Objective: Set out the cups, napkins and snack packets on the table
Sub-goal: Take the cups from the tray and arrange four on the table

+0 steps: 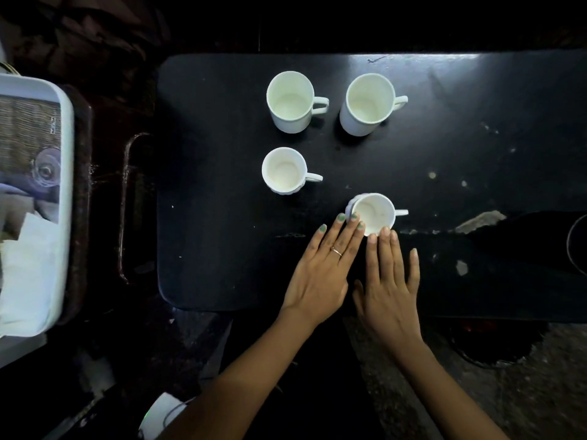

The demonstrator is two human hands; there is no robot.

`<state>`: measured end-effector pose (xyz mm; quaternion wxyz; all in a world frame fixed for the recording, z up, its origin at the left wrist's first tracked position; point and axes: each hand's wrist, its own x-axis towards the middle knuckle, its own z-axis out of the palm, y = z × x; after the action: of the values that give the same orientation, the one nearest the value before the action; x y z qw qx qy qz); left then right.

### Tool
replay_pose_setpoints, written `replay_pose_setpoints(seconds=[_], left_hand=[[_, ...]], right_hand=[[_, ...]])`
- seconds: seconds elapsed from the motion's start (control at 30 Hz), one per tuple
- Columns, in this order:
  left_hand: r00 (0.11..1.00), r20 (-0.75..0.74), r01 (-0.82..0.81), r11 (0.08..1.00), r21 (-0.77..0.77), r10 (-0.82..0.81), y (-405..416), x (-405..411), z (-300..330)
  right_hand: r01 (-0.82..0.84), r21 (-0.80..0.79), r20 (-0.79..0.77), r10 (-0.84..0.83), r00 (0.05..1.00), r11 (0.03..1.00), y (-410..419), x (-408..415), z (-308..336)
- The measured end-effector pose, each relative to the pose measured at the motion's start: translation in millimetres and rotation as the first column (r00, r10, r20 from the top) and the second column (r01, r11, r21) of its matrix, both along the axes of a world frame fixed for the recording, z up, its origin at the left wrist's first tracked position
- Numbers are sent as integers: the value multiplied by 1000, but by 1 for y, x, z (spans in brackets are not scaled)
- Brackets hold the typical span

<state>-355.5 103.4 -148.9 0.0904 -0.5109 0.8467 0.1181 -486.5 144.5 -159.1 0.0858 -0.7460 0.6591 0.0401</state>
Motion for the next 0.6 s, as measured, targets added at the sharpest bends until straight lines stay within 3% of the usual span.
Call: replay_pose_setpoints(seconds=[0.6], left_hand=[[991,27,-127,985,-114,131,-51,-6,-7]], right_hand=[[14,-41,41,-12,999,999,-64,13,1]])
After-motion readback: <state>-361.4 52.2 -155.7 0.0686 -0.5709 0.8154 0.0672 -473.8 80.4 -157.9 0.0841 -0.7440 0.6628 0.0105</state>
